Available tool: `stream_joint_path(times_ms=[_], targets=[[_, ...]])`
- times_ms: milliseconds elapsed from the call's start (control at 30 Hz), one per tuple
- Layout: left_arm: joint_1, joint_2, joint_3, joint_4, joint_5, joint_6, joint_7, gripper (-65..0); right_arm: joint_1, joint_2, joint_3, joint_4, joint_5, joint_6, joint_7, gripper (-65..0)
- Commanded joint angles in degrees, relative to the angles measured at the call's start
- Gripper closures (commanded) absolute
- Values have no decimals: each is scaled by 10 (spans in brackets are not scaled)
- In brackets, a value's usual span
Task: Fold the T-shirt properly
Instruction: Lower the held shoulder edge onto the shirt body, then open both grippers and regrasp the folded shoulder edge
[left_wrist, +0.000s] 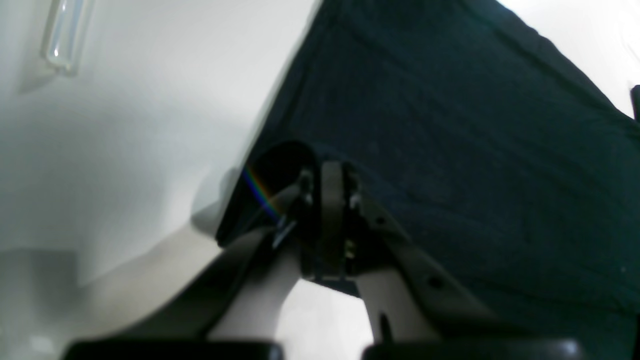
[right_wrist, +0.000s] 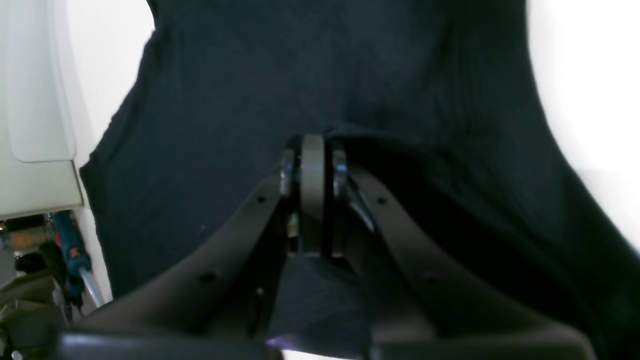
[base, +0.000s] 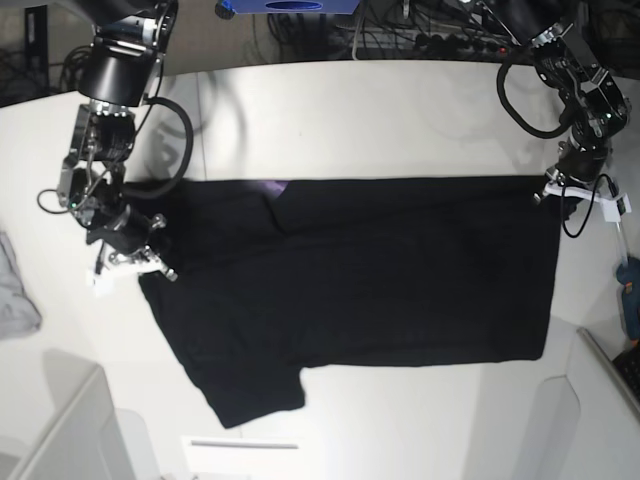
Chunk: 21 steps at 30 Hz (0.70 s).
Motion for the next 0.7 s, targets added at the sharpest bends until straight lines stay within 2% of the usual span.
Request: stream_joint_path(times_ms=[0,367,400,533,600,667], targets=[[-4,-8,-2,6,-8,-1,-12,0,16,6,1,9,8,3,10,0],[-4,-9,-2,10,-8,-1,-13,0,25,5,1,-3,8,3,10,0],[-4,-11,-2,10,-8,-1,-13,-23,25,5,1,-3,8,3,10,-15],[-4,-16,-3,9,-9,-1,-13,-137,24,5,2,-3,8,3,10,-168],[-5,-16,-3,10,-9,-1,-14,-189,24,5,2,-3,8,3,10,-206],[-14,-16,-3,10,-9,-1,-14,-242,23,5,5,-3,8,3,10,-209]])
